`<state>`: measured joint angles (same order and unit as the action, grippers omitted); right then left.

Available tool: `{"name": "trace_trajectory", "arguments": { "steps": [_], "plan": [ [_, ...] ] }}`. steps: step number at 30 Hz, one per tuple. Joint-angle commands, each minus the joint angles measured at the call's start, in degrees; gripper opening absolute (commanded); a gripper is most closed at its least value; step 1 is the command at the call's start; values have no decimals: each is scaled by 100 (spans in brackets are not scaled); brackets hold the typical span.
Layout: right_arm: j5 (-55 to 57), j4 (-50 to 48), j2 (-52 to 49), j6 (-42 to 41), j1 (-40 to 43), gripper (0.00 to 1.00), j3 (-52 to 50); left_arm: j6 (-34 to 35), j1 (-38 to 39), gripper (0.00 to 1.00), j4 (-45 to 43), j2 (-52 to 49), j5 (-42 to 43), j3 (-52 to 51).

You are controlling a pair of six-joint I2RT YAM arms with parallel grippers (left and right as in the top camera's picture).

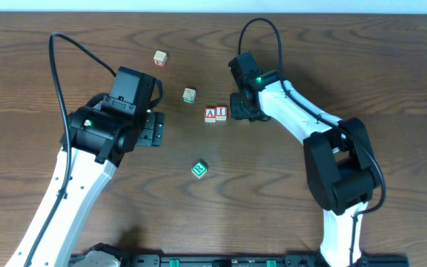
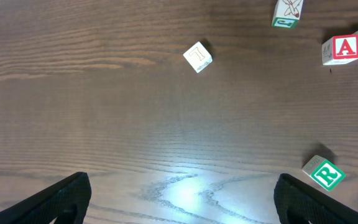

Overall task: Spell out Ai2
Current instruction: 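Carry the blue 2 block left to the right of the I block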

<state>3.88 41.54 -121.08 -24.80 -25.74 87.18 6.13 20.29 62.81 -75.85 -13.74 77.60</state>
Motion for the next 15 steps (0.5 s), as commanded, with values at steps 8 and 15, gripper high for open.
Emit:
{"name": "trace_trajectory", "arguments": {
  "steps": [8, 15],
  "plan": [
    [-28, -210, -55, -511, -179, 29, 131, -37, -4, 95, 20, 11, -59, 35],
    [-28, -168, -55, -605, -210, 47, 133, -37, -4, 95, 22, 11, -61, 35]
  ]
}}
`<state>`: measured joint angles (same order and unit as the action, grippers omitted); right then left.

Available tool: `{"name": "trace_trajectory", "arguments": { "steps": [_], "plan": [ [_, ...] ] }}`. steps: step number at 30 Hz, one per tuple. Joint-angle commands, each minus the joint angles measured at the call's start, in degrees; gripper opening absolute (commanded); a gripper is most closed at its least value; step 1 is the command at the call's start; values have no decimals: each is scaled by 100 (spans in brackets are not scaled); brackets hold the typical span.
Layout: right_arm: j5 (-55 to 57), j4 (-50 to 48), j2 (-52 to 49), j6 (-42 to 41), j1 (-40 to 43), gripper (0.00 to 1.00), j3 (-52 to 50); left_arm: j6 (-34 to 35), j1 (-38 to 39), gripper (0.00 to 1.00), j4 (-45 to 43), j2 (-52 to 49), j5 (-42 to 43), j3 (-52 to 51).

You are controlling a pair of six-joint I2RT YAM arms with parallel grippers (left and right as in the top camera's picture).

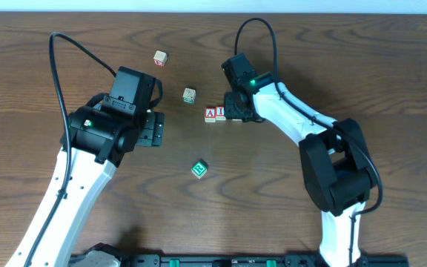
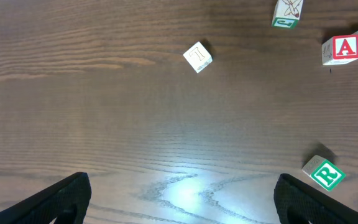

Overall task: Spell out Ai2
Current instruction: 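Carry the blue 2 block left to the right of the I block, then lower the blue 2 block beside the I block and adjust it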

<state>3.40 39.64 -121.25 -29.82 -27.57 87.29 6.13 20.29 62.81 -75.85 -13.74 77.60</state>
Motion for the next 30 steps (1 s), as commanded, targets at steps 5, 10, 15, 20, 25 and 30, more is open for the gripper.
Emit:
{"name": "trace_trajectory", "arguments": {
  "steps": [5, 10, 15, 20, 25, 30],
  "plan": [
    [24, 24, -37, -146, -26, 49, 142, -37, -4, 95, 20, 11, -59, 35],
    [24, 166, -37, -149, -22, 50, 354, -37, -4, 95, 20, 11, -61, 35],
    [114, 372, -35, -144, -20, 49, 605, -37, -4, 95, 20, 11, -59, 35],
    [258, 706, -24, -212, 48, 49, 634, -37, -4, 96, 20, 11, -61, 35],
    [588, 920, 118, -310, 136, 48, 632, -37, -4, 95, 20, 11, -61, 35],
    [627, 1095, 280, -271, 251, 50, 623, -37, -4, 95, 22, 11, -59, 35]
  ]
}}
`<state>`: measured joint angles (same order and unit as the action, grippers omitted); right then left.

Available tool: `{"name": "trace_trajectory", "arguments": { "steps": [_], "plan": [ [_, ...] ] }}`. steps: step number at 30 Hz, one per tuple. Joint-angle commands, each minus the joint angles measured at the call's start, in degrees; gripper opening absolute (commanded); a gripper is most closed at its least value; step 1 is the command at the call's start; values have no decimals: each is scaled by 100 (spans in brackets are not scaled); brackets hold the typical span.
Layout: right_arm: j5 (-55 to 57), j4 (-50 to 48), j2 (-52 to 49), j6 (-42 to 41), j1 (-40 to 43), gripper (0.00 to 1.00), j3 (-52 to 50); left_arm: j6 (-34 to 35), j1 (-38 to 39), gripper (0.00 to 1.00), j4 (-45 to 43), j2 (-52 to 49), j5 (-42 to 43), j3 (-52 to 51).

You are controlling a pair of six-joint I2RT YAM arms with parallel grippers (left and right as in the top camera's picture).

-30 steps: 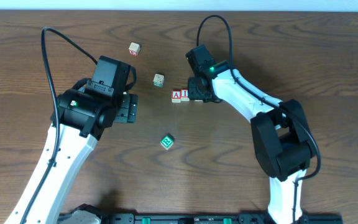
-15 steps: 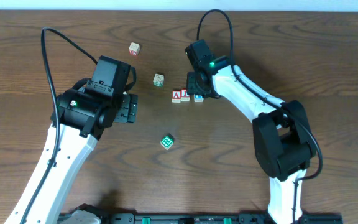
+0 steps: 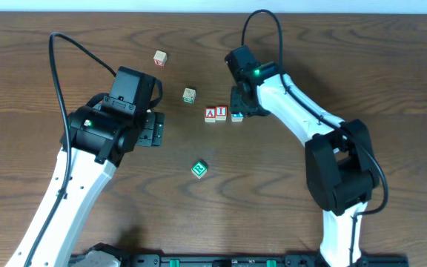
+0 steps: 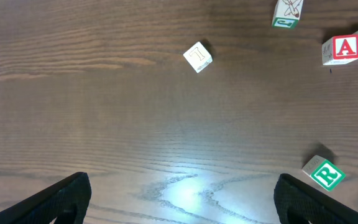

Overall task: Spell out Ai2
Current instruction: 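Lower the blue 2 block beside the I block and adjust it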

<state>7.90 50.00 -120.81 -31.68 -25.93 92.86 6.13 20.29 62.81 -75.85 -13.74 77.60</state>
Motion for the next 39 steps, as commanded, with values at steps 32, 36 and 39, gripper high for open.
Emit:
{"name": "trace_trajectory", "arguments": {
  "steps": [32, 36, 39],
  "plan": [
    [-363, -726, 315, -192, 260, 54, -835, -37, -4, 95, 20, 11, -61, 35],
    [-361, -739, 278, -192, 260, 54, -835, -37, -4, 95, 22, 11, -61, 35],
    [-363, -743, 205, -192, 260, 54, -835, -37, -4, 95, 20, 11, -61, 35]
  ]
}}
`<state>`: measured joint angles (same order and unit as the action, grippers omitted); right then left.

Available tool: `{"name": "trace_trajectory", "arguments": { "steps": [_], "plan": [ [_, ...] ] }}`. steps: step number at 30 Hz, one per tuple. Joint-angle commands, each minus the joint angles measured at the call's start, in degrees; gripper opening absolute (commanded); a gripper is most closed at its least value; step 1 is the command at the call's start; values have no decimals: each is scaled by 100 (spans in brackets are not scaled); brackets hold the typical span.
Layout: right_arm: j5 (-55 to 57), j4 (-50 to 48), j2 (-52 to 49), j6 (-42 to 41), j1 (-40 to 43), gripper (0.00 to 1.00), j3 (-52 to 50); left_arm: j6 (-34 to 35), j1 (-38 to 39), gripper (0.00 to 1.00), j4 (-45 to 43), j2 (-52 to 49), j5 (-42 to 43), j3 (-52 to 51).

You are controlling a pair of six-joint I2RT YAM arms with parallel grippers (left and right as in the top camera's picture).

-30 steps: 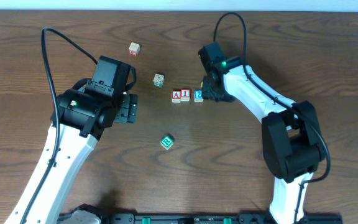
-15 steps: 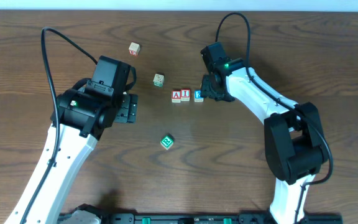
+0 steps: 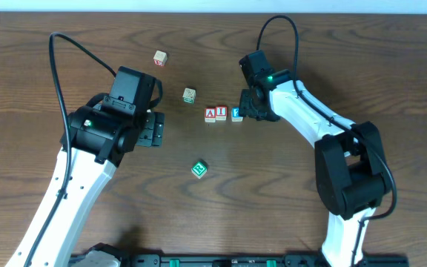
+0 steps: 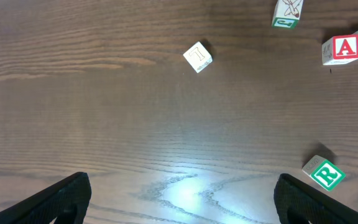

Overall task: Spell out Ai2
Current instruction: 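Lower the blue 2 block beside the I block and adjust it, then open the right gripper and raise it off the 2 block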

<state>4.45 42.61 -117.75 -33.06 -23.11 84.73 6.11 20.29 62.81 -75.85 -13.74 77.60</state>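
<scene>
In the overhead view three blocks stand in a row: a red A block (image 3: 210, 113), a red I block (image 3: 221, 113) and a block with a blue mark (image 3: 236, 113) at the right end. I cannot read the blue mark. My right gripper (image 3: 252, 110) is just right of that block, apart from it, and looks open and empty. My left gripper (image 3: 154, 127) hangs open at the left over bare wood; its fingertips (image 4: 61, 199) frame nothing. The A block (image 4: 344, 48) shows at the left wrist view's right edge.
A green R block (image 3: 199, 169) lies in front of the row. A pale block (image 3: 189, 95) sits behind the row to the left, and another block (image 3: 159, 58) lies farther back. The right arm (image 3: 310, 122) stretches across the right side.
My right gripper was over the blue-marked block beside the I block. It now stands to the right of it, and the block rests free at the row's end. The left arm is unmoved.
My right gripper was first just right of the A and I blocks, then close against the I block. Then the blue-marked block showed under it, next to the I. Now the gripper is off to the right and the block stands alone. My left gripper stayed open and still.
</scene>
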Motion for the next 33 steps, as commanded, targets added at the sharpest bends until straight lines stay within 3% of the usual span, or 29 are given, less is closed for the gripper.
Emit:
{"name": "trace_trajectory", "arguments": {
  "steps": [1, 33],
  "plan": [
    [-17, -4, -122, -55, -24, 54, -22, -35, -4, 96, 20, 11, -61, 35],
    [-59, -284, -295, -52, -179, 55, -22, -35, -4, 95, 20, 11, -61, 35]
  ]
}}
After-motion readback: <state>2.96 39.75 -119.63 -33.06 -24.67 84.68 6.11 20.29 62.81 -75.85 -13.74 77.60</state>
